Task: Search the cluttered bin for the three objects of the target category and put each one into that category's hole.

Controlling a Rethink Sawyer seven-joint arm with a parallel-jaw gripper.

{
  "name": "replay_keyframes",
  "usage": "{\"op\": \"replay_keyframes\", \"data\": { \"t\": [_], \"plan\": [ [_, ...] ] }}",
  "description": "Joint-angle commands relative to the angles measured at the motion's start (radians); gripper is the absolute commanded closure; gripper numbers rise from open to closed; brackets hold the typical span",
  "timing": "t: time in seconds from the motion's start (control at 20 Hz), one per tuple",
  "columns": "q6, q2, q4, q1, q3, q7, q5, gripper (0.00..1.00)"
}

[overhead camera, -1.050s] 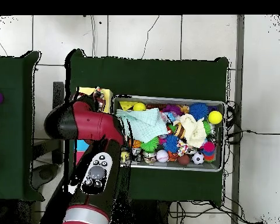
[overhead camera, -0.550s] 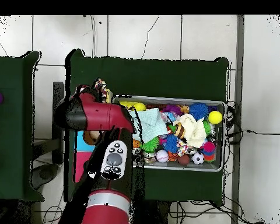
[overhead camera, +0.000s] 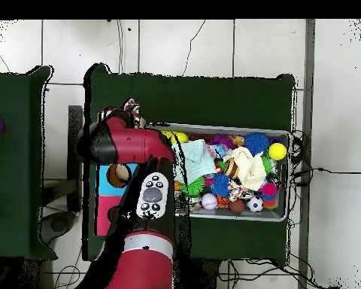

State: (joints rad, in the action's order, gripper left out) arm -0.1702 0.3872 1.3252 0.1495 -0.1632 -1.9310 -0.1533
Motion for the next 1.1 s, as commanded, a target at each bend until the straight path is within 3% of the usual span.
{"op": "replay_keyframes", "data": {
  "t": [0.05, 0.8, 1.1],
  "plan": [
    [-0.139, -0.119, 0.172, 0.046, 0.027, -0.085, 0.069, 1.0],
    [-0.22, -0.008, 0.258, 0.013, 0.071, -0.084, 0.033, 1.0],
    [-0.28, 0.03, 0.265, 0.027, 0.051, -0.089, 0.022, 1.0]
  ]
}}
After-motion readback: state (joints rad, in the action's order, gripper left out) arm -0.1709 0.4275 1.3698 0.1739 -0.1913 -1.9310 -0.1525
